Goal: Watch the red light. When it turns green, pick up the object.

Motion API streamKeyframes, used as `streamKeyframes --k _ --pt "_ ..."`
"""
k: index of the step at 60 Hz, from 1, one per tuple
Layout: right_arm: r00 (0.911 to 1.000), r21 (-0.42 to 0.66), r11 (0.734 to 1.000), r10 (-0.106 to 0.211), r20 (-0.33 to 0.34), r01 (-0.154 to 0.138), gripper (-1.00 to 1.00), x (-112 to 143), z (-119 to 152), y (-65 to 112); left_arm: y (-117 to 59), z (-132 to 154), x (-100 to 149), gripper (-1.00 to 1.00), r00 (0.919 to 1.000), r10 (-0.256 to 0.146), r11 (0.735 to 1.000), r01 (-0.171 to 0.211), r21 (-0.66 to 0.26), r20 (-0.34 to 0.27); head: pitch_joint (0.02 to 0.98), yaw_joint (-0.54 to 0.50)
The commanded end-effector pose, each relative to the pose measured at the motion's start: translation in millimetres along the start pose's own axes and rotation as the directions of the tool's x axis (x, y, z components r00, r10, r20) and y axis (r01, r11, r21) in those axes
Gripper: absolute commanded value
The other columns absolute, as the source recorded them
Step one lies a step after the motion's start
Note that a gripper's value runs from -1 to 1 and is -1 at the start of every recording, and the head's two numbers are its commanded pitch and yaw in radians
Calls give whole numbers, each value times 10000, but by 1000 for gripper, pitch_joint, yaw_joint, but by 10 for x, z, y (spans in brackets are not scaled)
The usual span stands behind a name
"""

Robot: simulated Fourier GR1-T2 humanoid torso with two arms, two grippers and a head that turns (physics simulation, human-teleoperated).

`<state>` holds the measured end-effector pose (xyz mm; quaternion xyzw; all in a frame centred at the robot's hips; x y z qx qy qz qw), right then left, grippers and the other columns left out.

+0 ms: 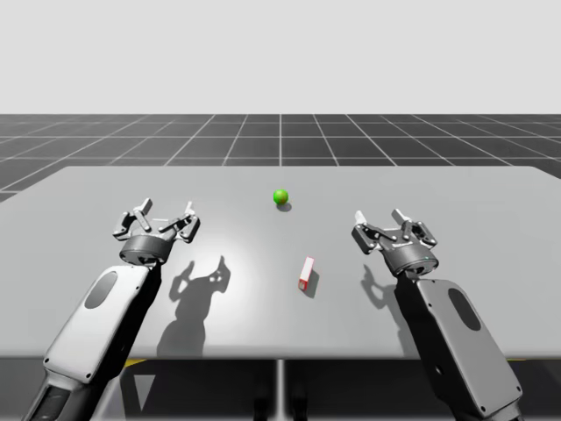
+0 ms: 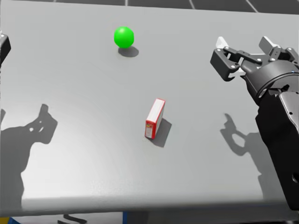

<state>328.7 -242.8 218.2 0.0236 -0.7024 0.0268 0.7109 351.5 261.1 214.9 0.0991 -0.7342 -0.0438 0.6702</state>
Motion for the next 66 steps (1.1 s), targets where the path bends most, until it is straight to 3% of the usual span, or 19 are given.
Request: streamKeyframes --k 1,7,9,12,15,18,23,25,28,30,32,36,39,45,53,57,61,63,66 --pt "10000 52 10000 -55 5 55 -1000 12 5 11 -12 -4 3 -1000 10000 3 10000 -3 -9 -10 890 -107" --pt "10000 128 9999 -47 11 47 -1000 25 15 17 -12 -1 4 -1000 10000 -4 10000 4 9 -20 888 -109" --pt "9997 108 9996 -253 -40 253 -1000 46 23 26 -13 -1 4 -1000 10000 4 10000 -3 15 -32 889 -110" --pt "9998 76 9998 -194 -39 195 -1000 76 44 34 -17 2 2 -1000 10000 7 10000 -7 15 -49 889 -112" --pt "9995 593 9978 -295 -102 301 -1000 113 78 60 -19 1 0 -1000 10000 4 10000 -4 11 -55 888 -114" --pt "9998 916 9958 -52 -208 70 -1000 157 135 83 -21 2 1 -1000 10000 15 10000 -15 14 -60 885 -113" --pt "9996 1771 9840 -175 -232 213 -1000 190 200 136 -23 1 -1 -1000 10000 33 10000 -33 40 -76 885 -112" --pt "9999 2086 9780 30 -159 4 -1000 195 245 175 -29 1 -3 -1000 10000 22 10000 -21 72 -70 887 -112" --pt "9992 2945 9554 -96 -385 206 -1000 191 284 203 -31 2 -4 -1000 10000 11 9999 -10 107 -43 889 -112" --pt "9988 3467 9380 135 -472 37 -1000 181 326 233 -34 2 -4 -1000 10000 -3 9999 3 120 -32 892 -114" --pt "9993 3432 9390 305 -226 -209 -1000 159 342 255 -36 0 -6 -1000 10000 -22 9999 23 121 -33 893 -113" --pt "9983 3965 9172 535 -221 -404 -1000 120 379 282 -40 -2 -8 -1000 10000 -24 9999 24 117 -41 894 -113" --pt "9955 4347 8973 933 -159 -772 -1000 70 411 293 -44 -4 -10 -1000 10000 -23 9999 24 109 -52 894 -111" --pt "9922 5079 8563 1221 -234 -934 -1000 0 469 291 -52 -5 -17 -1000 10000 -56 9999 56 89 -50 894 -111" --pt "9883 6035 7929 1437 -504 -846 -1000 -191 562 327 -59 -4 -6 -1000 10000 -41 9999 41 127 46 891 -112" --pt "9864 6241 7772 1523 -620 -807 -1000 -279 584 337 -69 -6 -10 -1000 10000 -54 9999 53 96 42 891 -111" --pt "9876 6514 7577 1284 -905 -388 -1000 -364 604 354 -84 -8 -14 -1000 10000 -77 10000 76 55 43 892 -110" --pt "9872 6597 7507 1296 -929 -365 -1000 -390 609 358 -89 -8 -15 -1000 10000 -87 10000 86 37 48 892 -111" --pt "9866 6797 7334 1188 -1122 -110 -1000 -443 624 373 -94 -7 -13 -1000 9999 -100 9999 100 22 62 891 -111"
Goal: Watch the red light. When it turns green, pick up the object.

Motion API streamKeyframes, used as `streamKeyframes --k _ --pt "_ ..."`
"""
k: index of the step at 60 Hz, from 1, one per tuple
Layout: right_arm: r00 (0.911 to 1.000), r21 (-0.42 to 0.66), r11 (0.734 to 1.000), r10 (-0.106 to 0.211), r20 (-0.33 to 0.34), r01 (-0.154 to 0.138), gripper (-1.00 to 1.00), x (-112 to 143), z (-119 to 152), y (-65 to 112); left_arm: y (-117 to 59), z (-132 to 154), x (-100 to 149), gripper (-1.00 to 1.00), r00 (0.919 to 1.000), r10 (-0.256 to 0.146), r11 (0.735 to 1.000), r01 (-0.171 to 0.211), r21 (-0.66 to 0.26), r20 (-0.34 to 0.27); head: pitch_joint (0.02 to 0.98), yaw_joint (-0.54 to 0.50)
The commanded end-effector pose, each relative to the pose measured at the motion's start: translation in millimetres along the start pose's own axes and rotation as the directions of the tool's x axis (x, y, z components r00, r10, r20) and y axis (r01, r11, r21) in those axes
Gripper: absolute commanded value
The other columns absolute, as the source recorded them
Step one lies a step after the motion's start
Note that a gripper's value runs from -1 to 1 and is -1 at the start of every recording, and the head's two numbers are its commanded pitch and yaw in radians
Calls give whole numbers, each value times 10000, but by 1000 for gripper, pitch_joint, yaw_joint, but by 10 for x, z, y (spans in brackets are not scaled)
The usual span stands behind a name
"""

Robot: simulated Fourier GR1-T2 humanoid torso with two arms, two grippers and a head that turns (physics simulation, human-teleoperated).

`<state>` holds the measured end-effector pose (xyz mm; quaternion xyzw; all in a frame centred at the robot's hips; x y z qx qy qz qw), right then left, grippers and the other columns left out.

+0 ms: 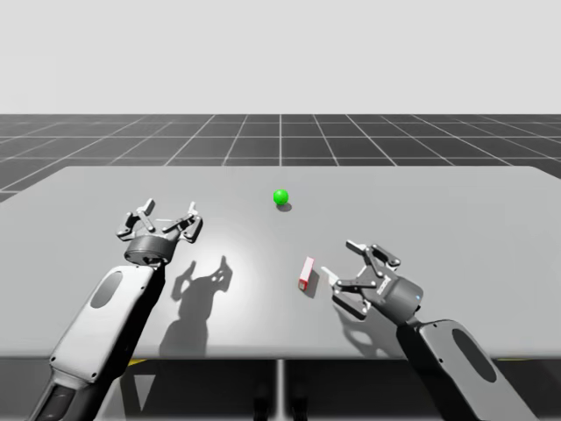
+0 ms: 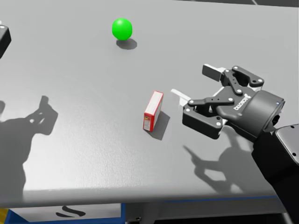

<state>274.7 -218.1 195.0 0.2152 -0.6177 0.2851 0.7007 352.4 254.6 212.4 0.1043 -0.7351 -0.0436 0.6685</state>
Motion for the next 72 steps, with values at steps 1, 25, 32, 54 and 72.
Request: streamKeyframes --k 1,25,32,54,72 --pt "9991 935 9951 -299 -310 326 -1000 -221 2 153 -26 -4 -1 -1000 10000 -25 10000 26 -55 32 891 -111" --pt "9973 1434 9895 -96 -730 201 -1000 -539 -178 215 -85 47 59 -1000 9998 27 9997 -23 -257 176 895 -115" --pt "9966 1424 9898 59 -828 59 -1000 -609 -281 209 -85 54 70 -1000 9998 37 9996 -31 -271 215 896 -114" --pt "9933 1169 9928 377 -1095 -248 -1000 -748 -552 166 -89 78 102 -1000 9995 70 9994 -60 -328 315 900 -110" --pt "9909 1277 9918 263 -1320 -93 -1000 -786 -752 165 -93 95 113 -1000 9994 46 9993 -33 -374 348 903 -106"
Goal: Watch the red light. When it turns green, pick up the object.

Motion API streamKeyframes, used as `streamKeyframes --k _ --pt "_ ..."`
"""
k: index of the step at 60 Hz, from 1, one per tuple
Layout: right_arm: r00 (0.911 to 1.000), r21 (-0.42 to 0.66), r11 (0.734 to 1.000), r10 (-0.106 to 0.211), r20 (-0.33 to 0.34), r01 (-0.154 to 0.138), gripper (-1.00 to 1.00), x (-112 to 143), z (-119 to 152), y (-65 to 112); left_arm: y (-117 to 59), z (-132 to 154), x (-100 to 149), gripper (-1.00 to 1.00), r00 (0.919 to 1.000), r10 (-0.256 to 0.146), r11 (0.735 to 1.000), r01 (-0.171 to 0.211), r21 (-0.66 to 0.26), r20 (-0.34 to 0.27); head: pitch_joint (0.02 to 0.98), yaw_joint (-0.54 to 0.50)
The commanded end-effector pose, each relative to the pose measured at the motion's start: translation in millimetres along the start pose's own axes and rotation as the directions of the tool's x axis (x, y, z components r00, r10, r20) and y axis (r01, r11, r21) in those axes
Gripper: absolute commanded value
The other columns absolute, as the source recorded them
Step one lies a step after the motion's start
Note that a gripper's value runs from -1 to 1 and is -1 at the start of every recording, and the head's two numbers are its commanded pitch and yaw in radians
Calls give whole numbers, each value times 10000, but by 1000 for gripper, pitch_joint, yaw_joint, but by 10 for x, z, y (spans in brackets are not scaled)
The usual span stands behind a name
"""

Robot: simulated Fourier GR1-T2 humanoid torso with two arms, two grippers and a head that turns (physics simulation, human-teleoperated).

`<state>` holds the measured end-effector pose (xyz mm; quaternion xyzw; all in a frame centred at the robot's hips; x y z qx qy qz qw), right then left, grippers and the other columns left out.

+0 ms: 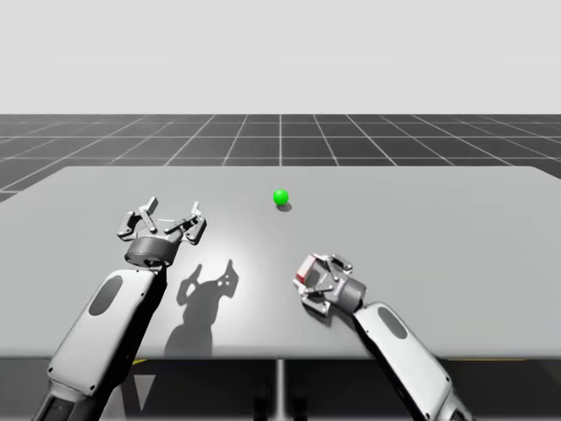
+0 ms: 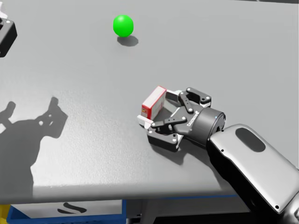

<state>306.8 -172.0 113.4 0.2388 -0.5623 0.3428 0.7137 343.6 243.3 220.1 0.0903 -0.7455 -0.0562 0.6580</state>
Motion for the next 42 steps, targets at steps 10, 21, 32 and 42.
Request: streamKeyframes --k 10,21,32,42 --pt "9995 -32 10000 50 -297 -51 -1000 -15 -151 -21 -16 15 15 -1000 10000 -17 10000 18 -66 35 902 -108" --pt "9993 -39 10000 83 -353 -84 -1000 -6 -171 26 -24 22 16 -1000 10000 -42 10000 42 -78 37 898 -110" --pt "9998 -240 9996 -122 -176 118 1000 -80 -92 64 -31 26 16 -1000 10000 -53 9999 54 -88 28 889 -112" --pt "9993 -63 9996 -283 -245 282 1000 -100 -62 58 -43 29 13 -1000 10000 -53 9999 54 -110 11 806 -109"
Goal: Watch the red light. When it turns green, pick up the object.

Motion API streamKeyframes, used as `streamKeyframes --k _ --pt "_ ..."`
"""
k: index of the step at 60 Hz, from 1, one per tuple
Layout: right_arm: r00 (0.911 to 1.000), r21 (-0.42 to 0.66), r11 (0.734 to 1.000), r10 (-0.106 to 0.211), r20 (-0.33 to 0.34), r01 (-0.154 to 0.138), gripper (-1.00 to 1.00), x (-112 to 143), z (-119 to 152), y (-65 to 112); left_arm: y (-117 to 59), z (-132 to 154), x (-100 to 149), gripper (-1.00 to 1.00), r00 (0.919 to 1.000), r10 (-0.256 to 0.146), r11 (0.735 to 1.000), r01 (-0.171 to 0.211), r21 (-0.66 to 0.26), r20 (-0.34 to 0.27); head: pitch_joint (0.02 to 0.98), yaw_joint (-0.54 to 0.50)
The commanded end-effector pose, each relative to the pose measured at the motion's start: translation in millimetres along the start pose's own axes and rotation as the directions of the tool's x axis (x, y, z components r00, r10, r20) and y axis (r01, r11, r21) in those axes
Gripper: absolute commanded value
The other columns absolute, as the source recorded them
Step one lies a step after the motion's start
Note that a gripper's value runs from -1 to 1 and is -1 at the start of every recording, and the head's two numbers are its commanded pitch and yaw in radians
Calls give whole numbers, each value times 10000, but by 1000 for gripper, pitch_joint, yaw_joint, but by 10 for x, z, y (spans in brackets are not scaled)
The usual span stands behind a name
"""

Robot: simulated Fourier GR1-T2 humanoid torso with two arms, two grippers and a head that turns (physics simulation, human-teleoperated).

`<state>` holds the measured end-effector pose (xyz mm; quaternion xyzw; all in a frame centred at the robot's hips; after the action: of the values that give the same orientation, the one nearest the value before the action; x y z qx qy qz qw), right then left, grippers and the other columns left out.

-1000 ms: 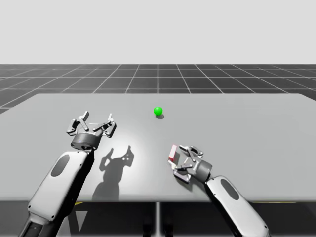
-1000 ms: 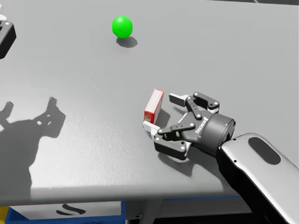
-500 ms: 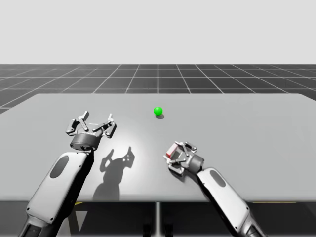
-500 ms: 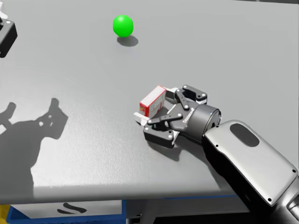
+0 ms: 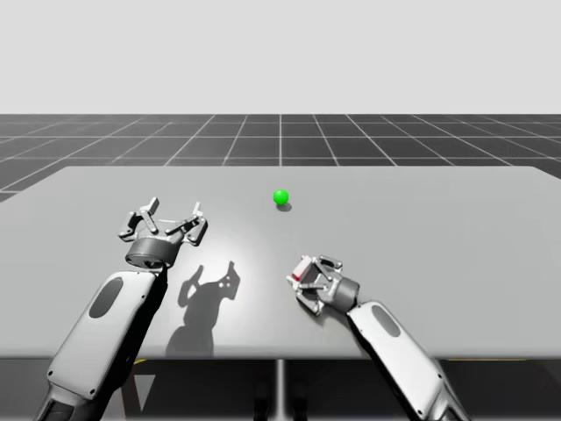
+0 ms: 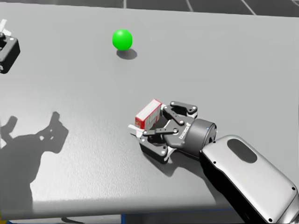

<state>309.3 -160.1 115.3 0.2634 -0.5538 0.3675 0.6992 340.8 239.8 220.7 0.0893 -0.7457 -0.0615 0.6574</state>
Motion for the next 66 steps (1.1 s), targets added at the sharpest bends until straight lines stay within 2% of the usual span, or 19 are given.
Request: streamKeyframes --k 1,16,21,32,36,41,47,49,50,56,57,61,63,66 --pt "9984 -849 9954 -481 -301 454 1000 -149 38 2 -16 2 -3 -1000 10000 -2 10000 2 -30 -18 773 -110" --pt "9978 -883 9950 -514 -417 476 1000 -159 36 -2 -17 3 -19 -1000 10000 5 10000 -5 -37 -58 536 -119" --pt "9980 -891 9951 -479 -408 441 1000 -162 35 0 -19 5 -23 -1000 10000 20 10000 -20 -36 -67 487 -119" --pt "9985 -1247 9908 -538 -110 521 1000 -138 42 -21 -18 7 -23 -1000 10000 67 10000 -67 -23 -53 429 -121" --pt "9991 -1416 9890 -421 70 426 1000 -107 45 -55 -15 7 -25 -1000 10000 79 10000 -79 -5 -57 427 -122" --pt "9980 -1648 9845 -549 315 594 1000 1 60 -106 -12 10 -22 -1000 9999 85 10000 -85 13 -54 429 -123" --pt "9952 -2092 9766 -320 925 508 1000 195 76 -184 -4 11 -13 -1000 9999 106 9999 -106 33 -46 436 -125" --pt "9931 -2279 9727 -182 1155 443 1000 290 90 -217 -3 11 -11 -1000 9999 108 9999 -108 37 -45 439 -125" --pt "9896 -2532 9661 -134 1436 498 1000 397 103 -258 -1 11 -10 -1000 9999 110 9999 -110 37 -45 440 -125" --pt "9770 -2987 9529 130 2127 523 1000 647 130 -339 3 6 -10 -1000 9999 94 10000 -93 34 -38 446 -126" --pt "9710 -3247 9445 297 2371 504 1000 747 139 -377 5 5 -10 -1000 9999 96 9999 -96 31 -35 449 -126" --pt "9593 -3473 9358 410 2795 612 1000 895 157 -419 8 4 -8 -1000 9999 103 9999 -103 39 -30 450 -128" --pt "9465 -3729 9255 595 3172 668 1000 1049 180 -463 11 3 -6 -1000 9999 102 9999 -102 41 -21 452 -130" --pt "9321 -3943 9159 761 3542 750 1000 1208 210 -498 13 2 -4 -1000 9999 102 9999 -102 47 -18 454 -131"
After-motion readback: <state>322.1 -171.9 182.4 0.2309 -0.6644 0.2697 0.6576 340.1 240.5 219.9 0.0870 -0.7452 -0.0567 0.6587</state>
